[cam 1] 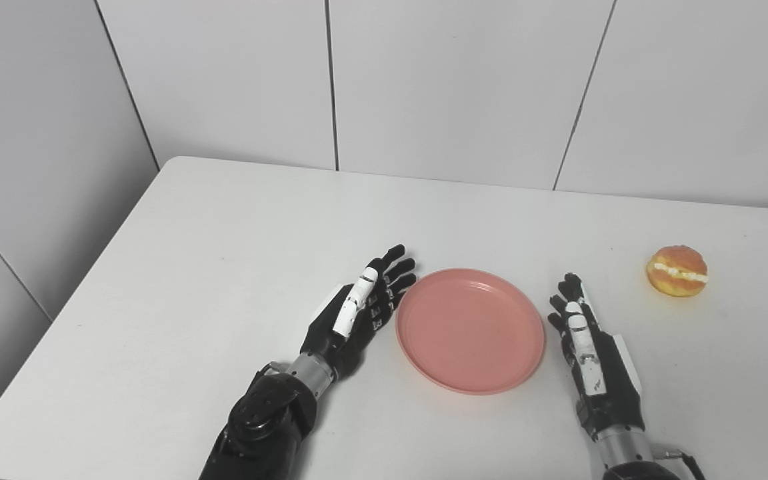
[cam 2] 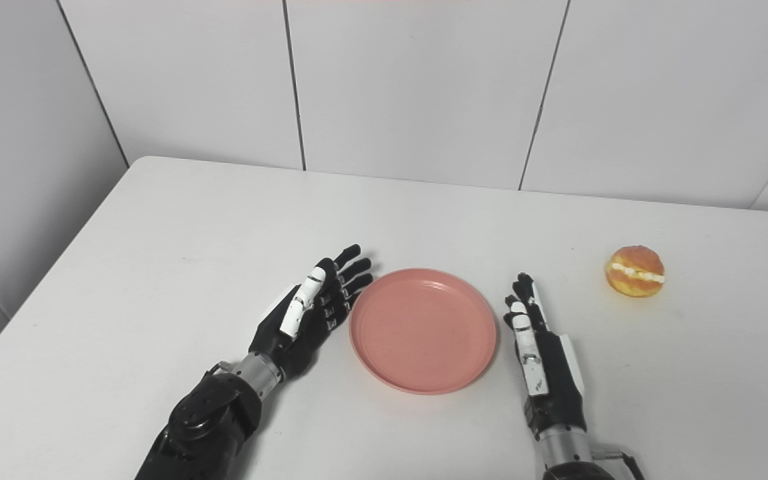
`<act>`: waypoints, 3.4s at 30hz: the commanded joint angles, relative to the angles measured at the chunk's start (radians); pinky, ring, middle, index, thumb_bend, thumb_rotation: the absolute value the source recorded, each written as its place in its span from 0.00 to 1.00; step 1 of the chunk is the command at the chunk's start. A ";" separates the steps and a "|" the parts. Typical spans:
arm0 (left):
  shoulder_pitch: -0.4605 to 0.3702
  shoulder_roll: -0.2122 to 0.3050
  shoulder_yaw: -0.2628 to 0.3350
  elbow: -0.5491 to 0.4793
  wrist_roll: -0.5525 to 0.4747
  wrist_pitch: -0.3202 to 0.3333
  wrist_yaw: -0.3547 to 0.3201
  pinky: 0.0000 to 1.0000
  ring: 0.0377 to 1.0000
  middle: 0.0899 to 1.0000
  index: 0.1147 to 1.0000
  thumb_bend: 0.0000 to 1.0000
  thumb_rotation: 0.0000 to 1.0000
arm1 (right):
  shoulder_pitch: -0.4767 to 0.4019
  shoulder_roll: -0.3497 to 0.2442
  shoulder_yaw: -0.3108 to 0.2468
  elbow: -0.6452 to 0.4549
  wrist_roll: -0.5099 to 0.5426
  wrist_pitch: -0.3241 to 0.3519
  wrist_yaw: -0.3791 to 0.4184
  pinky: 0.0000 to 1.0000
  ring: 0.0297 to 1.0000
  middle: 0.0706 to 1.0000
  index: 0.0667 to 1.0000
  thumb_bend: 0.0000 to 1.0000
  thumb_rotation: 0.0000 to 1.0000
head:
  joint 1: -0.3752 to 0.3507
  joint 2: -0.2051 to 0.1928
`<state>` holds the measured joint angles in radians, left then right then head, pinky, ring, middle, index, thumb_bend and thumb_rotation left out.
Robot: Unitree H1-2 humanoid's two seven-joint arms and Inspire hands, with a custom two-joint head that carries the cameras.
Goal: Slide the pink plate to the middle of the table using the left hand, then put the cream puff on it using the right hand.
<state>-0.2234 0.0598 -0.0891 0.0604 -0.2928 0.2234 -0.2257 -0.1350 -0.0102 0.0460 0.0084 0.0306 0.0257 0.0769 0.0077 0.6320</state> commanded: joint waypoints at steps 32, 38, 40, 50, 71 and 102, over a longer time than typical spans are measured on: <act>0.090 -0.011 0.023 0.001 0.047 0.010 0.018 0.96 0.95 0.95 0.93 0.42 1.00 | -0.082 -0.046 -0.027 -0.173 -0.180 0.084 -0.083 0.98 0.94 0.95 0.97 0.43 1.00 | -0.194 -0.030; 0.105 -0.016 0.045 0.028 0.060 -0.057 0.024 0.98 0.96 0.96 0.95 0.41 1.00 | -0.122 -0.074 -0.046 -0.175 -0.204 0.067 -0.098 0.96 0.92 0.94 0.95 0.48 1.00 | -0.264 -0.060; 0.109 -0.017 0.052 0.037 0.064 -0.074 0.023 0.99 0.96 0.96 0.95 0.42 1.00 | -0.132 -0.085 -0.047 -0.174 -0.216 0.065 -0.099 0.94 0.90 0.94 0.95 0.48 1.00 | -0.280 -0.072; 0.124 -0.011 0.074 0.060 0.042 -0.123 0.003 1.00 0.98 0.98 0.97 0.41 1.00 | -0.202 -0.179 -0.053 -0.177 -0.288 0.070 -0.095 0.80 0.92 0.96 0.97 0.51 0.96 | -0.337 -0.106; 0.115 0.016 0.097 0.117 0.021 -0.158 -0.019 1.00 0.99 0.99 0.99 0.36 1.00 | -0.342 -0.357 -0.056 -0.093 -0.623 0.236 -0.101 0.79 0.93 0.99 0.98 0.83 0.45 | -0.429 -0.154; 0.120 0.026 0.101 0.105 0.009 -0.141 -0.027 1.00 0.98 0.99 0.98 0.36 1.00 | -0.487 -0.468 0.044 0.244 -0.695 0.302 -0.005 0.74 0.95 1.00 1.00 0.97 0.49 | -0.434 -0.125</act>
<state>-0.1616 0.0660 0.0040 0.1159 -0.2897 0.0365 -0.2566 -0.5683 -0.4511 0.0968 0.2656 -0.6731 0.3437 0.0977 -0.4265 0.5062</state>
